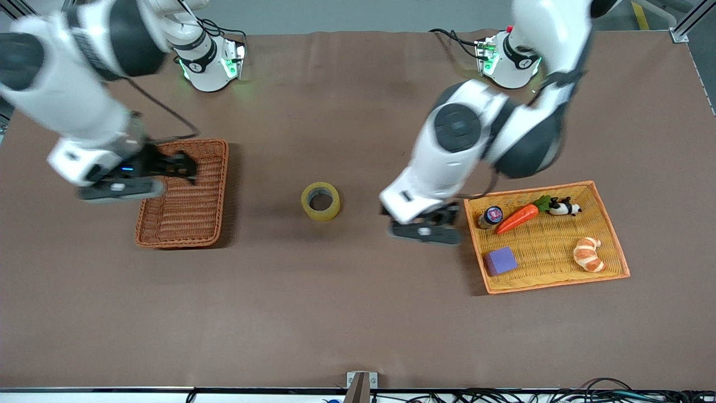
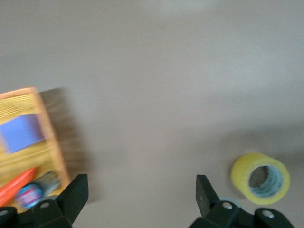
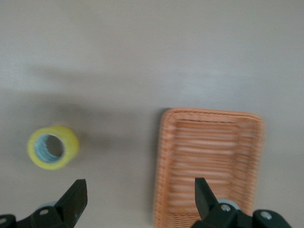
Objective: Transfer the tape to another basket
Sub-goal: 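Set the tape down mid-table while the right gripper reaches toward it, then grasp the tape with the right gripper while the left gripper withdraws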
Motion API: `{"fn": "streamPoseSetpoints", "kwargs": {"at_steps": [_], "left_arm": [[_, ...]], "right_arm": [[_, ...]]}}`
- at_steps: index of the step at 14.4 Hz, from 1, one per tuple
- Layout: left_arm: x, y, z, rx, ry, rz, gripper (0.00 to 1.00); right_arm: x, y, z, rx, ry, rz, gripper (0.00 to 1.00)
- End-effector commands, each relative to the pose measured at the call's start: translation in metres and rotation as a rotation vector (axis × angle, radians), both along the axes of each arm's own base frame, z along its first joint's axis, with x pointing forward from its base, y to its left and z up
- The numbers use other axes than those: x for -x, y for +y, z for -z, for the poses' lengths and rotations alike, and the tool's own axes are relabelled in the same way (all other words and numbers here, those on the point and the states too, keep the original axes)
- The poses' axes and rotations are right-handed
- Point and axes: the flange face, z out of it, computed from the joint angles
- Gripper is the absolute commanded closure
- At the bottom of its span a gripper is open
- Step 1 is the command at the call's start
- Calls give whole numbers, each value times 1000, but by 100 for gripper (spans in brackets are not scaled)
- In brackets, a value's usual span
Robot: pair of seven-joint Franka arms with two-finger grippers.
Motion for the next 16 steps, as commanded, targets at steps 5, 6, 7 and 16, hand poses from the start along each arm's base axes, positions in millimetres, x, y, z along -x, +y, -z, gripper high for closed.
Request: {"fn": "streamPoseSetpoints", "kwargs": {"at_steps": [5, 6, 7, 16], "left_arm": [[-15, 128, -79, -16, -43, -169, 0], [-15, 141, -87, -19, -46, -180, 0], [-16, 160, -97, -19, -55, -190, 0], [-8, 249, -137, 37, -75, -184, 0]], "right_arm": [[27, 132, 160, 80, 4, 0, 0], [30, 145, 186, 105, -3, -19, 0], [33, 155, 208, 106, -2, -13, 0], [56, 187, 285, 86, -22, -111, 0]]}}
